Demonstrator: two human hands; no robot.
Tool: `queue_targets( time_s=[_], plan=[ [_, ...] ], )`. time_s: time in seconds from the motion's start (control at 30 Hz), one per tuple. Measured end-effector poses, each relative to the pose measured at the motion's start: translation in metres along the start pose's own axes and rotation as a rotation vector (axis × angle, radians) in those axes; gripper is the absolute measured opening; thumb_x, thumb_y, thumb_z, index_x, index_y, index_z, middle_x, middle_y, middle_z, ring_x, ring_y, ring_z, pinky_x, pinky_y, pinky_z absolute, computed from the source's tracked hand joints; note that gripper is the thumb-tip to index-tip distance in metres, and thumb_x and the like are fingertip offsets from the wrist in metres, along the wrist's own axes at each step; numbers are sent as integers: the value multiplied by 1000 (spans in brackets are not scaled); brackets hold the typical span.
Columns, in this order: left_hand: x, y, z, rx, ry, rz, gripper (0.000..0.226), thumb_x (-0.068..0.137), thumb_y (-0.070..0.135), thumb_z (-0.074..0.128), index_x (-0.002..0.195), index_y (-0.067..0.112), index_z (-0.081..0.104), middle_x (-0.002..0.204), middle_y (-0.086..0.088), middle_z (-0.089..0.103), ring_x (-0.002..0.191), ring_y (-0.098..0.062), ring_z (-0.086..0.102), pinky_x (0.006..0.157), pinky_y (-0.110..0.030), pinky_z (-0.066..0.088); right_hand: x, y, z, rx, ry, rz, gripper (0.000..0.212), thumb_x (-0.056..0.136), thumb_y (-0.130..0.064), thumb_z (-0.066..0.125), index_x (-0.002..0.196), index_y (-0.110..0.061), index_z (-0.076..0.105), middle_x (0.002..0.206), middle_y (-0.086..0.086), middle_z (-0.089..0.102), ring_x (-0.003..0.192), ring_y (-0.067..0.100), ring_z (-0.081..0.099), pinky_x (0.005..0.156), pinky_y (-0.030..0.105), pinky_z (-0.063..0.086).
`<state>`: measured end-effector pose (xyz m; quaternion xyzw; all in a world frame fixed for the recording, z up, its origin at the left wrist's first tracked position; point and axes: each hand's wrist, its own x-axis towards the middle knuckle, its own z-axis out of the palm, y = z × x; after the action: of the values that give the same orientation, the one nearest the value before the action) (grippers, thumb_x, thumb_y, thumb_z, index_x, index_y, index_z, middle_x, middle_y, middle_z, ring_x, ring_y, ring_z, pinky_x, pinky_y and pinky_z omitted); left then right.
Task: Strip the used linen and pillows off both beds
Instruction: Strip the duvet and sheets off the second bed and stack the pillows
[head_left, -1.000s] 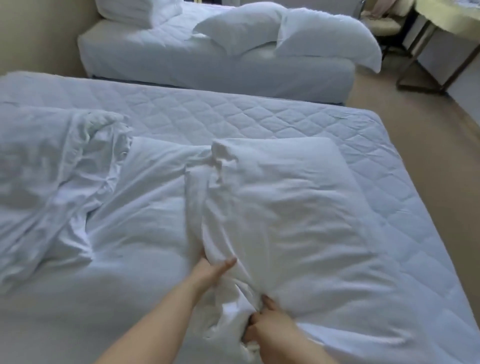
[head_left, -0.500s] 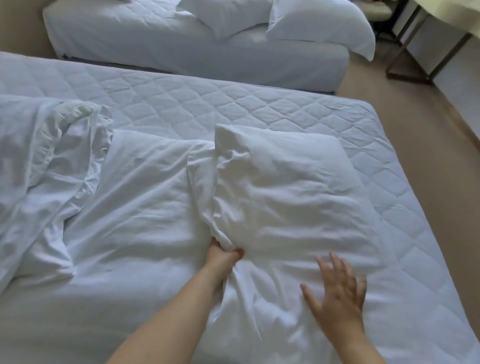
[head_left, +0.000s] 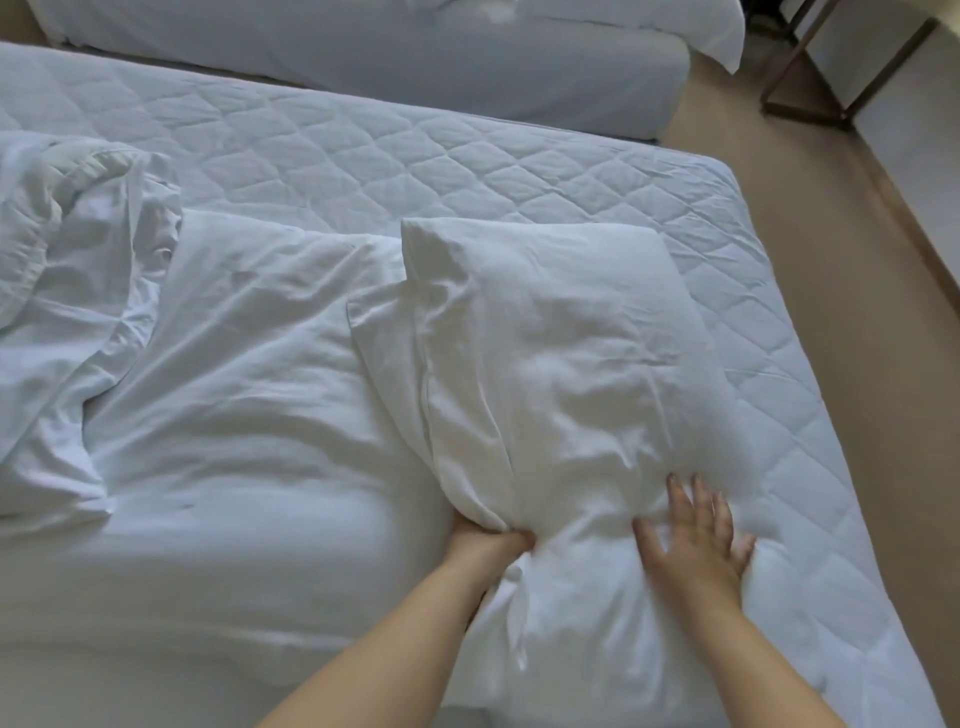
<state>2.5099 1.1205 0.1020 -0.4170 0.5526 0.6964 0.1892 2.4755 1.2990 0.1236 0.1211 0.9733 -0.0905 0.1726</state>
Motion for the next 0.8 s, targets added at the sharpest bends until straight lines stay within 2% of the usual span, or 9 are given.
queue_targets(
  time_s=[0.07, 0.13, 0.23, 0.4, 0.47, 0.57, 0.63, 0.73, 0.8],
  plan=[
    [5, 4, -3, 15, 65, 6, 56, 71, -3, 72, 122, -2, 50, 124, -16, 58, 113, -27, 57, 87, -26, 45, -3, 4, -2, 35, 0, -23, 65, 92, -41, 45, 147, -28, 13, 157, -5, 0, 144, 15, -4, 115, 43, -3],
    [5, 18, -13, 11, 78, 85, 42, 74, -9, 67, 113, -1, 57, 109, -19, 62, 91, -28, 63, 71, -24, 49, -5, 6, -9, 66, 4, -64, 67, 92, -38, 48, 147, -25, 13, 157, -4, 4, 144, 15, 0, 115, 40, -1],
    [-10, 56, -40, -12, 37, 314, 44, 64, -6, 71, 105, 1, 59, 89, -9, 60, 64, -11, 55, 49, -10, 47, -13, 3, -19, 180, 38, -121, 68, 91, -37, 53, 146, -22, 17, 156, -2, 12, 144, 17, 7, 115, 38, 2],
    [-31, 132, -117, -124, 72, 576, 58, 52, 10, 68, 110, 3, 59, 91, -13, 64, 79, -22, 61, 75, -29, 52, -26, -34, -24, 217, 92, -263, 84, 67, -52, 33, 145, -24, 21, 155, -3, 15, 144, 18, 10, 114, 36, 1],
    [-30, 128, -152, -45, 116, 527, 54, 53, 12, 71, 106, 4, 61, 91, -13, 63, 86, -24, 58, 77, -33, 49, -30, -49, -21, 141, 44, -319, 84, 67, -56, 27, 145, -29, 18, 156, -5, 9, 144, 16, 4, 113, 34, -2],
    [-20, 86, -187, 123, 159, 296, 45, 66, -1, 76, 107, -1, 58, 83, -10, 62, 62, -12, 64, 53, -17, 50, -33, -65, -7, -80, -21, -405, 96, 56, -69, 0, 145, -36, 14, 157, -8, 1, 145, 15, -3, 114, 42, -3],
    [-9, 66, -200, 149, 188, 182, 31, 79, -1, 67, 108, 0, 57, 88, -10, 64, 58, -13, 63, 46, -16, 49, -32, -68, 2, -173, -49, -428, 106, 45, -65, -13, 145, -38, 10, 156, -9, -3, 145, 15, -6, 114, 45, -3],
    [6, 80, -207, 70, 95, 163, 30, 88, 18, 57, 116, 8, 56, 84, -4, 68, 60, -13, 67, 49, -19, 53, -26, -66, 5, -133, -26, -413, 107, 44, -67, -9, 144, -38, 18, 156, -9, 5, 145, 15, -1, 114, 42, -4],
    [21, 102, -206, -28, 57, 209, 29, 92, 29, 51, 117, 15, 52, 83, -2, 72, 66, -14, 69, 57, -22, 57, -19, -62, 9, -33, 27, -403, 102, 50, -68, 3, 139, -31, 36, 153, -4, 23, 144, 18, 14, 113, 44, 0]
  ],
)
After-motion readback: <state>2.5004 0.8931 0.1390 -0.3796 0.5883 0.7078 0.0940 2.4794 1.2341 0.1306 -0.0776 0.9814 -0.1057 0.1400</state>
